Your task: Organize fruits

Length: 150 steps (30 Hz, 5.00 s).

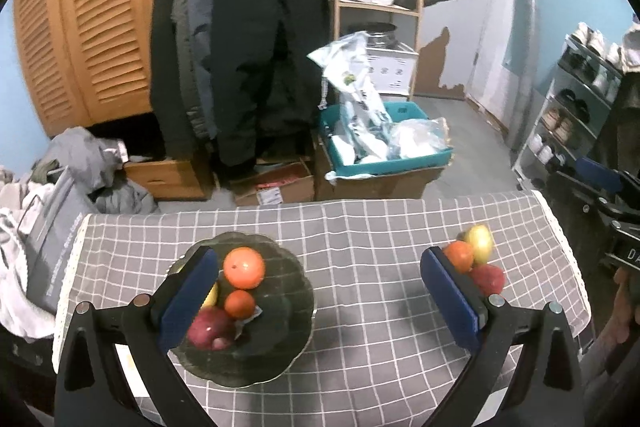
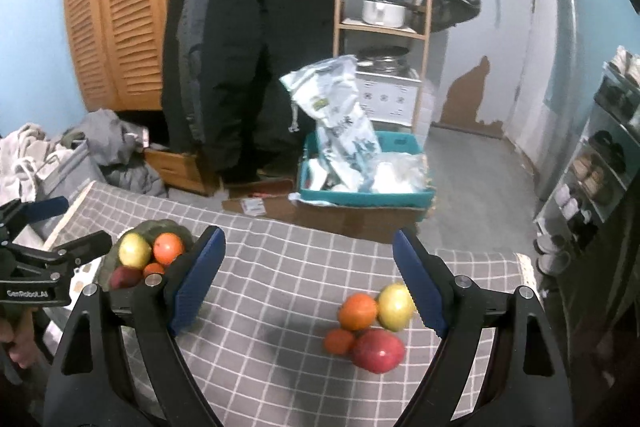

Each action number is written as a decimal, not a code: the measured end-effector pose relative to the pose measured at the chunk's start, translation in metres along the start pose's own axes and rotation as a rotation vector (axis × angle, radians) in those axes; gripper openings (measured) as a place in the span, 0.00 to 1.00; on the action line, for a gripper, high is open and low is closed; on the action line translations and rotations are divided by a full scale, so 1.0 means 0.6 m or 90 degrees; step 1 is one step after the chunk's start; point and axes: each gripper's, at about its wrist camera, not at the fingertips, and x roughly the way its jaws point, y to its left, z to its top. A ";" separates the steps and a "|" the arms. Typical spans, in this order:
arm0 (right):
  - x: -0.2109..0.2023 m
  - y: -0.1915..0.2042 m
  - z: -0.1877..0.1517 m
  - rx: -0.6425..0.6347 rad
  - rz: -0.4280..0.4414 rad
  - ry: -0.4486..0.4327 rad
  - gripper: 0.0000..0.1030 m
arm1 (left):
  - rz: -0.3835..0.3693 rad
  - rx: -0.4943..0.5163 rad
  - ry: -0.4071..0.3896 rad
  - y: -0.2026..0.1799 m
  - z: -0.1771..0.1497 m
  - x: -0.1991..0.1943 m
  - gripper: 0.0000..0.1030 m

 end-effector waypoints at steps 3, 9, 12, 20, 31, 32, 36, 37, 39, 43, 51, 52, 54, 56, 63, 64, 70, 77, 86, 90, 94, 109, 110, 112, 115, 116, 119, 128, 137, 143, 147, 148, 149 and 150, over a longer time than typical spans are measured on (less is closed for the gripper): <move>-0.005 -0.016 -0.008 0.012 -0.002 0.001 0.82 | -0.009 0.008 -0.001 -0.020 0.003 0.002 0.99; -0.015 -0.049 -0.022 0.032 -0.019 0.005 0.82 | -0.025 0.024 0.002 -0.053 0.008 0.011 0.99; -0.018 -0.066 -0.030 0.044 -0.028 0.010 0.82 | -0.034 0.035 0.007 -0.071 0.009 0.017 0.99; -0.001 -0.092 -0.055 0.054 -0.037 0.042 0.82 | -0.050 0.055 0.026 -0.112 0.010 0.045 0.99; 0.064 -0.133 -0.103 0.088 -0.039 0.124 0.82 | -0.038 0.076 0.080 -0.135 -0.019 0.117 0.99; 0.072 -0.136 -0.108 0.092 -0.037 0.133 0.82 | -0.040 0.076 0.088 -0.138 -0.022 0.123 0.99; 0.102 -0.143 -0.129 0.097 -0.034 0.168 0.82 | -0.051 0.065 0.128 -0.141 -0.035 0.160 0.99; 0.109 -0.145 -0.133 0.098 -0.035 0.175 0.82 | -0.050 0.065 0.133 -0.143 -0.038 0.169 0.99; 0.127 -0.149 -0.147 0.103 -0.031 0.196 0.82 | -0.050 0.069 0.141 -0.149 -0.043 0.181 0.99; 0.164 -0.163 -0.178 0.115 -0.030 0.241 0.82 | -0.057 0.071 0.169 -0.159 -0.057 0.213 0.99; 0.225 -0.166 -0.231 0.115 -0.019 0.313 0.82 | -0.048 0.073 0.202 -0.169 -0.081 0.260 0.99; 0.232 -0.166 -0.238 0.113 -0.018 0.321 0.82 | -0.046 0.074 0.207 -0.170 -0.084 0.266 0.99; 0.242 -0.167 -0.246 0.112 -0.016 0.331 0.82 | -0.045 0.075 0.214 -0.172 -0.090 0.275 0.99; 0.252 -0.168 -0.254 0.113 -0.014 0.338 0.82 | -0.048 0.075 0.221 -0.174 -0.094 0.282 0.99; 0.280 -0.171 -0.267 0.114 -0.001 0.346 0.82 | -0.047 0.068 0.243 -0.177 -0.108 0.310 0.99; 0.284 -0.171 -0.269 0.116 0.002 0.348 0.82 | -0.049 0.065 0.245 -0.176 -0.108 0.313 0.99; 0.306 -0.174 -0.280 0.126 0.022 0.357 0.82 | -0.055 0.062 0.252 -0.181 -0.110 0.321 0.99; 0.311 -0.176 -0.279 0.132 0.041 0.354 0.78 | -0.070 0.057 0.264 -0.189 -0.113 0.333 0.99; 0.286 -0.197 -0.279 0.127 -0.003 0.337 0.78 | -0.089 0.058 0.270 -0.212 -0.113 0.342 0.99; 0.267 -0.228 -0.281 0.137 -0.046 0.328 0.78 | -0.107 0.061 0.277 -0.233 -0.115 0.347 0.99; 0.255 -0.259 -0.288 0.164 -0.070 0.323 0.78 | -0.119 0.071 0.289 -0.257 -0.121 0.358 0.99; 0.243 -0.293 -0.297 0.200 -0.091 0.312 0.78 | -0.146 0.068 0.351 -0.321 -0.149 0.409 0.78; 0.241 -0.294 -0.298 0.200 -0.091 0.312 0.78 | -0.148 0.068 0.355 -0.322 -0.151 0.412 0.74; 0.240 -0.295 -0.300 0.201 -0.089 0.312 0.78 | -0.149 0.070 0.360 -0.323 -0.156 0.414 0.71; 0.243 -0.294 -0.300 0.200 -0.085 0.313 0.78 | -0.154 0.074 0.363 -0.326 -0.161 0.418 0.58; 0.244 -0.293 -0.300 0.199 -0.084 0.313 0.78 | -0.166 0.070 0.367 -0.326 -0.162 0.419 0.52; 0.245 -0.287 -0.297 0.195 -0.079 0.312 0.78 | -0.185 0.064 0.363 -0.327 -0.162 0.415 0.44; 0.239 -0.265 -0.283 0.164 -0.080 0.295 0.78 | -0.164 0.083 0.337 -0.317 -0.155 0.397 0.42; 0.218 -0.251 -0.261 0.148 -0.079 0.264 0.78 | -0.148 0.087 0.294 -0.294 -0.132 0.355 0.42; 0.193 -0.239 -0.239 0.136 -0.076 0.236 0.78 | -0.138 0.088 0.256 -0.283 -0.109 0.318 0.42; 0.174 -0.231 -0.220 0.130 -0.076 0.215 0.78 | -0.138 0.080 0.231 -0.272 -0.093 0.291 0.42; 0.169 -0.230 -0.216 0.130 -0.075 0.209 0.78 | -0.138 0.079 0.226 -0.271 -0.090 0.285 0.42; 0.163 -0.229 -0.212 0.129 -0.073 0.203 0.78 | -0.137 0.079 0.216 -0.269 -0.085 0.276 0.42; 0.157 -0.227 -0.207 0.128 -0.072 0.196 0.78 | -0.136 0.080 0.209 -0.268 -0.081 0.270 0.42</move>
